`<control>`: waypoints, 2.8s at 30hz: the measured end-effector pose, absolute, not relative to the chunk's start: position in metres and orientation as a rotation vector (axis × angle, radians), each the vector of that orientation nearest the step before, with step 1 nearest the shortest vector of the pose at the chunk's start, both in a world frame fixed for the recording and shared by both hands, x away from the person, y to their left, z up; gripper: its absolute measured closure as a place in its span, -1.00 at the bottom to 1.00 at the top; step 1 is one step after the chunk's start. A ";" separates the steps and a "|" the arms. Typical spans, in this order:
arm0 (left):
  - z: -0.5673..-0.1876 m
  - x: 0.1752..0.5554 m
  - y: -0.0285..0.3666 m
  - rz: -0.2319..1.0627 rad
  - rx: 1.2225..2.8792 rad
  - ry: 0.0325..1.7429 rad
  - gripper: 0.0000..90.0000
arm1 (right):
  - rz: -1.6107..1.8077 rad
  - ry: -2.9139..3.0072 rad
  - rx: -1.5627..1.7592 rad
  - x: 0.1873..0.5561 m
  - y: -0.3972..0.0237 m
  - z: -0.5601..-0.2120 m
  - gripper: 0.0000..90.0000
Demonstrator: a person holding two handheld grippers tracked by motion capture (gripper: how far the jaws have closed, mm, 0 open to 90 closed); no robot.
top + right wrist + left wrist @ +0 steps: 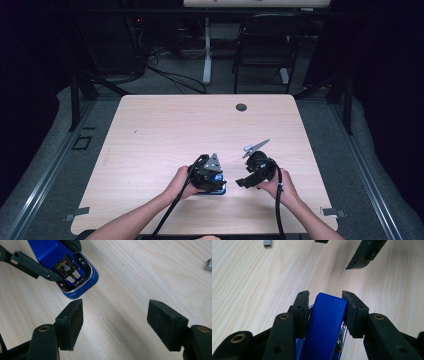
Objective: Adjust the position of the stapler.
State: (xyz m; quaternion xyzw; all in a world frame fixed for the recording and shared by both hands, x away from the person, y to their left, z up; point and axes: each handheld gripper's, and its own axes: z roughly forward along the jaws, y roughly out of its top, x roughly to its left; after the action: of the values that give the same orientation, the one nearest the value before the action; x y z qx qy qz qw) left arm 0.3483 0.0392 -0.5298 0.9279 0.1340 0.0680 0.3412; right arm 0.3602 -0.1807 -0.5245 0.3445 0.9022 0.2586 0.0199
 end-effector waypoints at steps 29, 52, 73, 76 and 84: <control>-0.506 0.343 0.060 0.193 2.380 0.272 0.38 | 0.959 2.758 1.021 0.355 -0.149 -0.523 0.41; -0.503 0.343 0.064 0.210 2.369 0.273 0.39 | 1.007 2.797 1.025 0.359 -0.128 -0.534 0.69; -0.493 0.343 0.078 0.213 2.365 0.282 0.41 | 1.001 2.778 0.998 0.357 -0.128 -0.535 0.69; -0.492 0.344 0.080 0.205 2.360 0.291 0.41 | 1.008 2.771 1.005 0.356 -0.128 -0.535 0.69; -0.492 0.343 0.079 0.213 2.362 0.290 0.41 | 1.011 2.752 1.000 0.355 -0.127 -0.537 0.67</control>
State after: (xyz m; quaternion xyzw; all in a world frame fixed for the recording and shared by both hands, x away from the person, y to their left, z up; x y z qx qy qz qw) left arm 0.3432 0.0791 -0.4922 0.9195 0.1129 0.0830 0.3673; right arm 0.3553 -0.1271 -0.5368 0.3228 0.8882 0.3262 0.0222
